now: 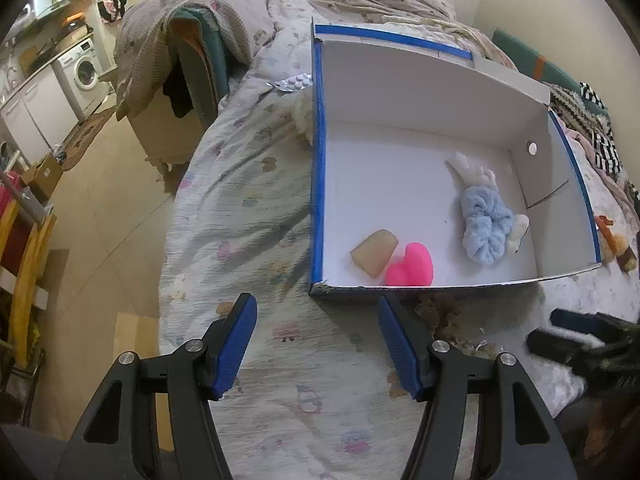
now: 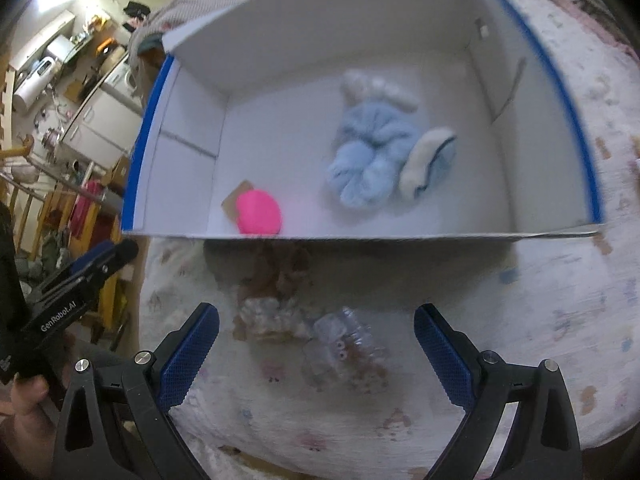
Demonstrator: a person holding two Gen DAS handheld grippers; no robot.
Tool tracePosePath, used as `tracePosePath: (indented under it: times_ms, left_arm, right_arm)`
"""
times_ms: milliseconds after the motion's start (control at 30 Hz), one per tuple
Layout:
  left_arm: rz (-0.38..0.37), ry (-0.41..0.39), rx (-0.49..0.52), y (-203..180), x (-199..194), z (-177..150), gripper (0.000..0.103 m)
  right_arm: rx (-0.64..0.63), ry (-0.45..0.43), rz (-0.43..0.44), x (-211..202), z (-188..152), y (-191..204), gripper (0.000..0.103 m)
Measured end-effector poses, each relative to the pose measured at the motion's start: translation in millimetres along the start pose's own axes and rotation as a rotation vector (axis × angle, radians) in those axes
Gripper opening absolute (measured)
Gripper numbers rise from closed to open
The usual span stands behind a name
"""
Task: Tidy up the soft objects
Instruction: 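Withdraw both tools from the box toward the lace items on the bed, then grasp the cream lace scrunchie with the right tool while the left tool grasps the beige scrunchie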
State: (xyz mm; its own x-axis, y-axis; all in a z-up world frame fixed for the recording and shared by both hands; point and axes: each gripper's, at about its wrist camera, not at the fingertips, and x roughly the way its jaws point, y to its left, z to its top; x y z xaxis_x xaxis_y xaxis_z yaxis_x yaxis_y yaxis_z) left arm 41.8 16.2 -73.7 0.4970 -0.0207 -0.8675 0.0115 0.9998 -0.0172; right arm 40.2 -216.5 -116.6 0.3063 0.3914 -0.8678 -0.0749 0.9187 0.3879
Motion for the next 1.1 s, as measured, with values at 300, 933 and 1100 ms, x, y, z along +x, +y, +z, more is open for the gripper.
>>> tracePosePath:
  times_ms: [300,933,1100]
  left_arm:
    - [-0.009,0.017,-0.001,-3,6,1,0.06]
    - [-0.02,0.068,0.009,-7,19,-6,0.06]
    - [-0.046,0.09,0.047,-22,25,-10,0.06]
  right_arm:
    - [-0.176,0.166,-0.083,57,-8,47,0.079]
    - [-0.188,0.014,0.031,4,-2,44,0.011]
    - [-0.122,-0.017,-0.013,-10,-7,25,0.011]
